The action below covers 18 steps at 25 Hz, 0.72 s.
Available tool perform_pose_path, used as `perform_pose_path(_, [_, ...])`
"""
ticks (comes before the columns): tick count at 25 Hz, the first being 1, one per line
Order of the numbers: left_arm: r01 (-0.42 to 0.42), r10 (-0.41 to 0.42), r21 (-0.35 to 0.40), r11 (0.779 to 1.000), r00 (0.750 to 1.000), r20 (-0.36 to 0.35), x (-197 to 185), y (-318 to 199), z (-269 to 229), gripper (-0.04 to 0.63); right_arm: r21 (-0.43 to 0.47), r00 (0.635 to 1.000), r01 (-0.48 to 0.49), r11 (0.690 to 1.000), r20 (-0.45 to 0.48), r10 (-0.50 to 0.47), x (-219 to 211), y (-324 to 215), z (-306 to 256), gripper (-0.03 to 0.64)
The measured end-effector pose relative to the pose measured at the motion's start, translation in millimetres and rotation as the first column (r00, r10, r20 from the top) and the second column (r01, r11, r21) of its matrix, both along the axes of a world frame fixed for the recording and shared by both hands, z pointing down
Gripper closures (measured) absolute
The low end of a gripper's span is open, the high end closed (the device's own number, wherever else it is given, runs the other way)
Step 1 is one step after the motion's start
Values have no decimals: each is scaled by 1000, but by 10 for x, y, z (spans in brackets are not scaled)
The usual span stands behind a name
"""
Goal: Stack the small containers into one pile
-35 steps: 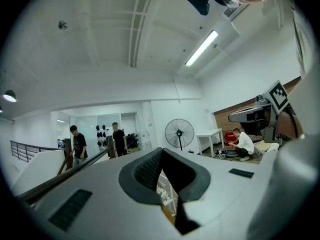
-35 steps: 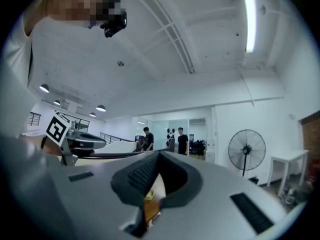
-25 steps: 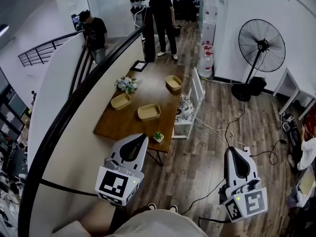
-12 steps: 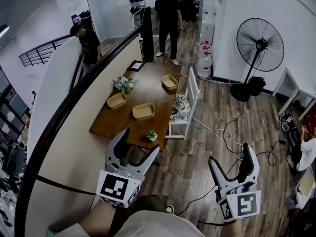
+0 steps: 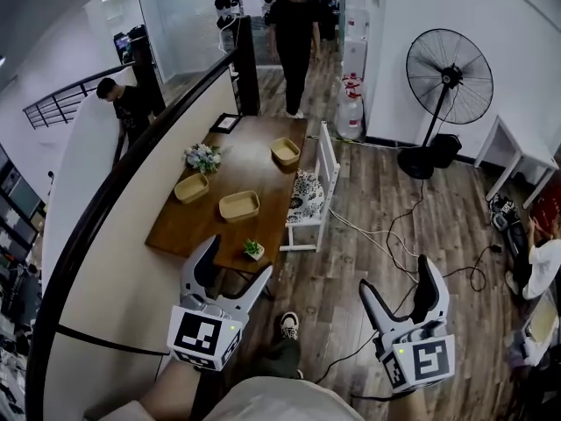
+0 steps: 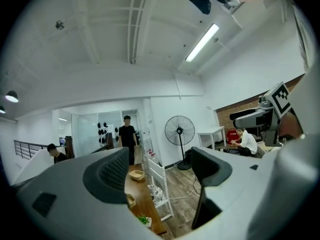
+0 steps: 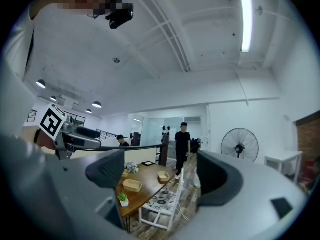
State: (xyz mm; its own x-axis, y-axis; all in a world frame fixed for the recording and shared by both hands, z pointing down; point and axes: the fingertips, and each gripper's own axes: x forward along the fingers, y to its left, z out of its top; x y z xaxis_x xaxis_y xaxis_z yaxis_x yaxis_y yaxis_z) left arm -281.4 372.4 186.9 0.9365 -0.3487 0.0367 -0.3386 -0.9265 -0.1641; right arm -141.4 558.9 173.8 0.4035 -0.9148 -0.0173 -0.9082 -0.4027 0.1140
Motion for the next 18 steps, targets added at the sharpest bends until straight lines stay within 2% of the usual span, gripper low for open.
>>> perform_pose_path(9, [-2,3,-14,1000,1000,7,538,-388,100,219,-30,1000,9,1000,3,-8,528,-434,119,164])
perform_pose_path(18, [-16,18,-31,999,998,60,1284,-1107,132,219,-63,998,-13,998,61,17,1338,-1092,180,173])
